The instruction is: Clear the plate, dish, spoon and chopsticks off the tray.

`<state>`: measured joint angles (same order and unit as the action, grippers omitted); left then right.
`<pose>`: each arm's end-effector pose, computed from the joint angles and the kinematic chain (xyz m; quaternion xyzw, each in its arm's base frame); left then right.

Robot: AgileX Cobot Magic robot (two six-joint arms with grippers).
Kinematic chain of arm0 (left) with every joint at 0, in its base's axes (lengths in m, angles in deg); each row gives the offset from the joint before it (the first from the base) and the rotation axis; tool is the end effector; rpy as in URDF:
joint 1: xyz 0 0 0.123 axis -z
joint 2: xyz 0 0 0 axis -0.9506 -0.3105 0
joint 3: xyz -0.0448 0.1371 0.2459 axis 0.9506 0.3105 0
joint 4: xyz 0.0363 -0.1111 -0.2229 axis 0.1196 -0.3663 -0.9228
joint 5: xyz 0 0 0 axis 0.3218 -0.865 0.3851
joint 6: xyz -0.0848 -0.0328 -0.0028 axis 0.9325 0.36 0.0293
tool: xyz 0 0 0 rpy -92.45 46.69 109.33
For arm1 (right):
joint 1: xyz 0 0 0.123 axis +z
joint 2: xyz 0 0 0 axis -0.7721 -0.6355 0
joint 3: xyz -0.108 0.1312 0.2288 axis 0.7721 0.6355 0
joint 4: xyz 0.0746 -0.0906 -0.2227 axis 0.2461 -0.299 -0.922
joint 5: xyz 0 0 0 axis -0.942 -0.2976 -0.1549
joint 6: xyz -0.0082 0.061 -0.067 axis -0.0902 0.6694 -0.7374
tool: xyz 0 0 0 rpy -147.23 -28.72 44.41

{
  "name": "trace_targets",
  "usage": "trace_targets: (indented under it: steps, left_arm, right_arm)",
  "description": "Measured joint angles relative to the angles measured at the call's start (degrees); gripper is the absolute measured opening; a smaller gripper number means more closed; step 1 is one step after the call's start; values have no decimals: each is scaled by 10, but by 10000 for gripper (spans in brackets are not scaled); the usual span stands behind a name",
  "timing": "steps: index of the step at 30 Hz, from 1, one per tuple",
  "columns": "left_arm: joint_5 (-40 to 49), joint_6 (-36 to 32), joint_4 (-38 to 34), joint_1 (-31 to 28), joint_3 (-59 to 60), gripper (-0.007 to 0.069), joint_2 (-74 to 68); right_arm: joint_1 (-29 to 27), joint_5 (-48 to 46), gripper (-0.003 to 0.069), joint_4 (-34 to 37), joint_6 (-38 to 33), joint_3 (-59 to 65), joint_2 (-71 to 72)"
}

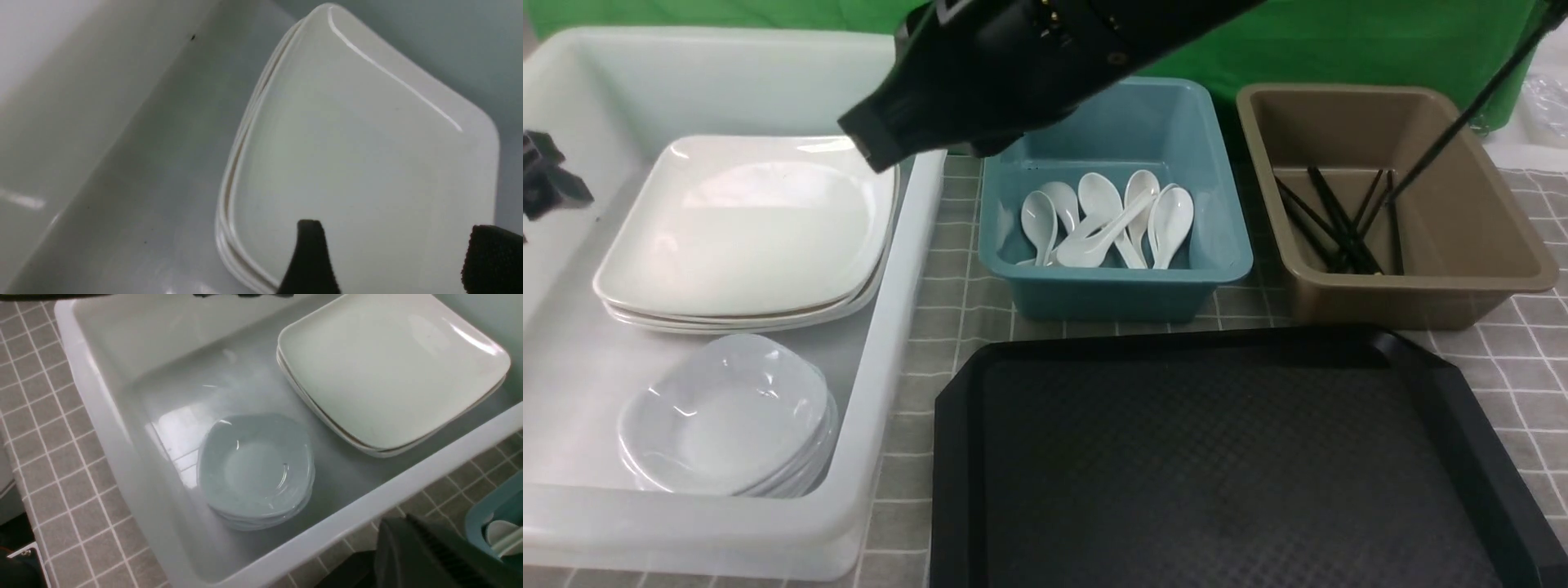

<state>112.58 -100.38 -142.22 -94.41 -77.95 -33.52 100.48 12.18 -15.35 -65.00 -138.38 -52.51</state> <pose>0.3095 0.0939 0.2774 -0.2281 0.8594 -0.1385 0.4361 0.2404 0.3016 0.4506 -0.4049 0.7725 0.2426 0.4248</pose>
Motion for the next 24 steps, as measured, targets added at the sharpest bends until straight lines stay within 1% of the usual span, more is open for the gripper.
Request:
trace_targets:
  steps: [1, 2, 4, 5, 6, 8, 9, 12, 14, 15, 16, 17, 19, 21, 24]
  left_arm:
    - [9, -3, 0, 7, -3, 379, 11]
    - [26, -8, 0, 22, -8, 290, 35]
    - [52, -29, 0, 61, -12, 145, 70]
    - [58, -39, 0, 80, -13, 87, 89]
    - [61, -42, 0, 85, -13, 78, 93]
    - [70, -68, 0, 138, -13, 24, 130]
    - [70, -73, 0, 156, -13, 19, 141]
    - [77, -102, 6, 250, -15, 2, 196]
    - [89, -106, 20, 293, -16, 1, 216]
    - [115, -105, 43, 330, -16, 1, 238]
    - [115, -105, 43, 334, -16, 1, 240]
    - [132, -94, 65, 358, -15, 1, 252]
    - [138, -58, 89, 380, -6, 1, 270]
    - [129, -30, 102, 390, 16, 1, 286]
    - [102, -22, 104, 392, 54, 1, 302]
  right_arm:
    - [0, -2, 29, -7, 0, 0, 6]
    - [0, -9, 29, -25, 1, 0, 19]
    - [0, -18, 29, -58, 14, 0, 43]
    - [0, -24, 29, -74, 27, 0, 58]
    - [0, -28, 29, -82, 30, 0, 61]
    - [0, -52, 29, -129, 60, 0, 103]
    - [0, -57, 29, -138, 65, 0, 107]
    - [0, -105, 29, -214, 111, 0, 172]
    - [0, -140, 29, -259, 132, 0, 200]
    - [0, -163, 29, -301, 155, 3, 237]
    - [0, -163, 29, -305, 157, 6, 246]
    - [0, -163, 29, -321, 169, 17, 277]
    - [0, -163, 29, -330, 186, 51, 339]
    - [0, -162, 29, -335, 200, 105, 409]
    - [0, -124, 29, -338, 227, 215, 518]
